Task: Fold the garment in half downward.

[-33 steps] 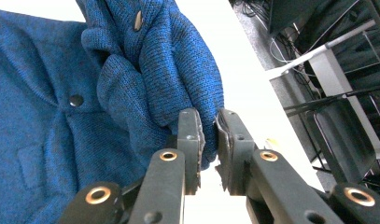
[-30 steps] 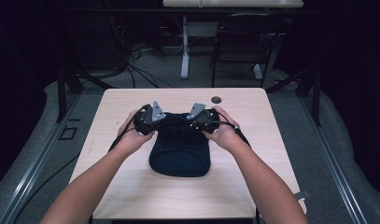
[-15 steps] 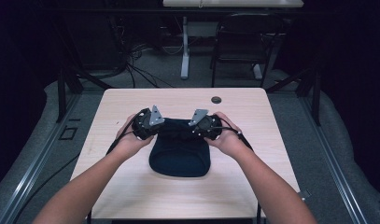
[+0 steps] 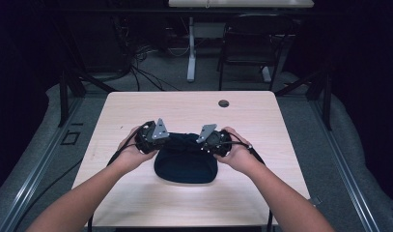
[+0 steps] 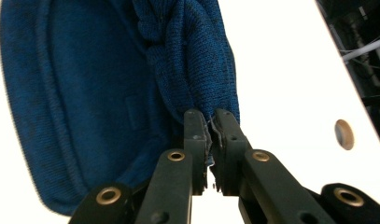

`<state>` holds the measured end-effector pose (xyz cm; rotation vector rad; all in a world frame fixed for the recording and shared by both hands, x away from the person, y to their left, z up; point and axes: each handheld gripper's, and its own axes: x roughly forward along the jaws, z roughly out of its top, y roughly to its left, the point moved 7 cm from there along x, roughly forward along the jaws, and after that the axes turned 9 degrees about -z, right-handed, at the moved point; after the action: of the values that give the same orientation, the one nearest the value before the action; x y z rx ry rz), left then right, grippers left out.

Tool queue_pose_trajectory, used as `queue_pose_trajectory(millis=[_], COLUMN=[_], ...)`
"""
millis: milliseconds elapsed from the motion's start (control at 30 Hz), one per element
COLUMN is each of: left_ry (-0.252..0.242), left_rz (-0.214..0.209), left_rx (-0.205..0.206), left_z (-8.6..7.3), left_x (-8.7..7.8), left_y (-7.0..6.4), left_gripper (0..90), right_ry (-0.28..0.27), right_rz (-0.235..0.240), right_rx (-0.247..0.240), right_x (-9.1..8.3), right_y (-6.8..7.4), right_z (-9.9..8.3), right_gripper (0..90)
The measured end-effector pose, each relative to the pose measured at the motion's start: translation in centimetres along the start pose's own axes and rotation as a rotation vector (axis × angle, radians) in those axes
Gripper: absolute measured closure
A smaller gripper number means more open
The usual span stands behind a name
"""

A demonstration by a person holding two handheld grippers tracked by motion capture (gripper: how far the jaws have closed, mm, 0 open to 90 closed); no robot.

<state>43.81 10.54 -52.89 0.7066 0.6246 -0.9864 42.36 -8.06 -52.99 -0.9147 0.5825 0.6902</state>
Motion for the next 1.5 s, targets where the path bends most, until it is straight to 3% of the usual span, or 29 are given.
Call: queue_pose_trajectory(millis=[167,300,533,767,933,1200,1367,1500], left_ry=[0.007,0.003,0.009,0.011,0.017,0.019,0.034,0.04], left_rz=[-0.016,-0.036,-0.048,-0.079,-0.098,-0.143,-0.126,-0.118], left_rx=[0.012,0.008,0.011,0.006,0.018,0.004,0.004,-0.011], left_z=[-0.1,-0.5,-1.1,-1.4,-1.9,-2.6,-3.2,-4.0], left_x=[0.0,0.0,0.0,-0.4,-0.1,-0.1,-0.1,0.1], left_y=[-0.5,-0.9,-1.6,-2.0,-3.1,-4.5,-4.3,-4.2], left_gripper=[82.1,82.0,82.1,83.7,85.0,86.7,86.8,86.6], right_ry=[0.007,-0.002,0.014,0.015,0.022,0.023,0.0,0.001], right_rz=[0.019,0.038,0.052,0.075,0.079,0.096,0.135,0.151], right_rx=[0.0,0.028,0.008,0.023,0.019,0.03,0.07,0.03], right_x=[-0.1,-0.2,-0.5,-0.8,-0.8,-0.7,-0.9,-0.8], right_y=[0.7,1.2,2.1,2.8,3.8,4.6,5.5,7.0], right_z=[-0.4,-0.6,-0.8,-0.9,-1.4,-2.2,-2.1,-1.7], right_gripper=[84.9,85.0,85.0,85.1,85.1,85.0,85.0,84.6])
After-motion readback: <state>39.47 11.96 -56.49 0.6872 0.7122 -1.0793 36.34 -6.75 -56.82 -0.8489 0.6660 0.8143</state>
